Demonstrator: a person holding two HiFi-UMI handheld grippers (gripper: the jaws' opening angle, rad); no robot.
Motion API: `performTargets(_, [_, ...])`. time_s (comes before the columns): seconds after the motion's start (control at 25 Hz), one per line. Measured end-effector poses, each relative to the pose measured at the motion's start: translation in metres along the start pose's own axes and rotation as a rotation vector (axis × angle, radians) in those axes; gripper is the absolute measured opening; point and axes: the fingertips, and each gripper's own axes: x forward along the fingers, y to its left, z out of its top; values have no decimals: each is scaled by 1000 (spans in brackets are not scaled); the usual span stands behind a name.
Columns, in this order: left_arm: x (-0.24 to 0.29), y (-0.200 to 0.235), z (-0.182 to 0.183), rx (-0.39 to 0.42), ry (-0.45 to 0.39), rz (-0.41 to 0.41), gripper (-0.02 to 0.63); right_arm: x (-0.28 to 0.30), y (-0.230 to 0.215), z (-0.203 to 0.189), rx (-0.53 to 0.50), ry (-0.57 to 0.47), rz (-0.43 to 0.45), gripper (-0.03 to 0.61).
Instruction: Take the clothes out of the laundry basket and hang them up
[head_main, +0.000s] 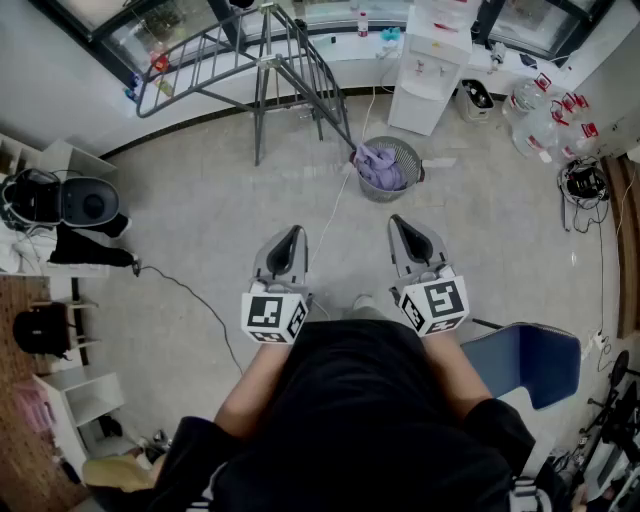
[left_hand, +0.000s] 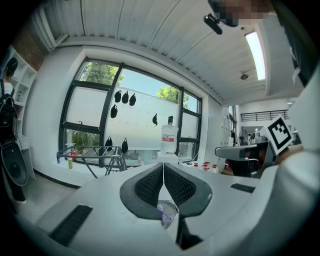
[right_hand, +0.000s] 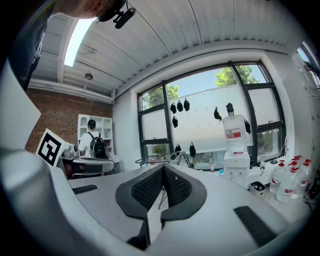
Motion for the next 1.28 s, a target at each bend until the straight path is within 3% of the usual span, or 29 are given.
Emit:
performTargets(0.2, [-2,-5,-4,-9,-16,-12,8,-9,-6,-2,-2,-4,-3,-9])
performTargets(0.4, [-9,-19,-9,-41,-42,-74,8,-21,-11,-15,16,18,12,-9])
performTargets(0.84, [-17,-31,-35,-76,-13,-54,11,-49,-35,-26,21,27,-8,-8])
performTargets(0.88, [-17,-30,-39,-83,-10,-51,21,-48,-36,-31,26,34,-1,38])
performTargets(0.92, [-17,-29,-43,-97,-5,-49,79,-48,-37,-36,33,44,3,94])
performTargets(1.0, [-19,-25,-53,-143,9,-48,162,-50,-40,-46,47,67,5,132])
performTargets(1.08, [-22,-19,-59,-169,28,-38,208,-52,-41,-52,58,87,6,152])
performTargets(1.28, [-19,1,-67,-141,74,-20,222,-45,-45,-58,73,108,18,153])
